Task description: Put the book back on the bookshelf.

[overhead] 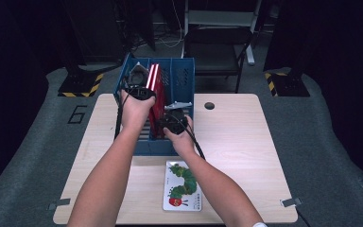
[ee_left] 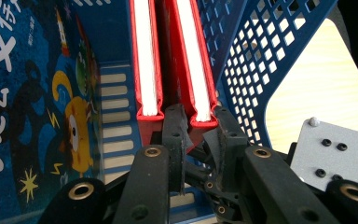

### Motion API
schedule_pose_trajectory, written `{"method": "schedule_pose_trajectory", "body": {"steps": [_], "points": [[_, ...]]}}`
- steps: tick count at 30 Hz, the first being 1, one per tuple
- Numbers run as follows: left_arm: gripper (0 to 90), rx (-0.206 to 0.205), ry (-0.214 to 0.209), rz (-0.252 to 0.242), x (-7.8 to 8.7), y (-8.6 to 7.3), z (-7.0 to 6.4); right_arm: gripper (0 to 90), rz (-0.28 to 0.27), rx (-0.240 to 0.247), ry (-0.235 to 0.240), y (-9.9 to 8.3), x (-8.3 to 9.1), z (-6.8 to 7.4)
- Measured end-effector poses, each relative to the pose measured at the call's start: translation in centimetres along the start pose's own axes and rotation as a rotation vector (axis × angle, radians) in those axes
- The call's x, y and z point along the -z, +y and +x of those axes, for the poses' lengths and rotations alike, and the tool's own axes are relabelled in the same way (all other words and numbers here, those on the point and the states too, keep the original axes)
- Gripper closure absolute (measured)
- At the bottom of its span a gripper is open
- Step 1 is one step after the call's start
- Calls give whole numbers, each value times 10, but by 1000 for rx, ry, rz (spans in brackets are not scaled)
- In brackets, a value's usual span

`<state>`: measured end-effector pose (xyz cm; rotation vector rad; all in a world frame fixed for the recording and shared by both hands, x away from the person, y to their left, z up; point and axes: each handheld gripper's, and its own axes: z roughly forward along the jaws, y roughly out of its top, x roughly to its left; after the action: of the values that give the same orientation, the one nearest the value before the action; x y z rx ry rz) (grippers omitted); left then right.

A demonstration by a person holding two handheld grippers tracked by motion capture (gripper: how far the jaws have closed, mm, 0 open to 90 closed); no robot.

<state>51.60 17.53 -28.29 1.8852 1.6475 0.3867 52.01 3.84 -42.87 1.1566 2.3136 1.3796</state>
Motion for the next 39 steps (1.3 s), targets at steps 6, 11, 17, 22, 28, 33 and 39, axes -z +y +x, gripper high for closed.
{"method": "schedule_pose_trajectory", "body": {"steps": [6, 11, 17, 22, 28, 33, 39], "points": [[782, 6, -4, 2, -3, 2, -1, 737, 1, 5, -2, 0, -3, -3], [784, -1, -2, 5, -4, 2, -1, 741, 6, 2, -10, 0, -5, -5], [790, -25, 20, 2, -5, 1, -3, 742, 17, 11, -9, 2, -9, -5], [790, -17, 20, -13, -6, -1, -1, 742, 9, 36, -14, 4, -12, -6], [789, -17, 15, -18, -5, -1, 0, 740, 14, 54, -9, 6, -13, -7], [784, -18, 8, -20, -5, -2, 0, 735, 17, 33, -12, 5, -13, -5], [774, -27, 0, -27, -4, -3, 0, 731, 13, 35, -23, 5, -12, -5]]}}
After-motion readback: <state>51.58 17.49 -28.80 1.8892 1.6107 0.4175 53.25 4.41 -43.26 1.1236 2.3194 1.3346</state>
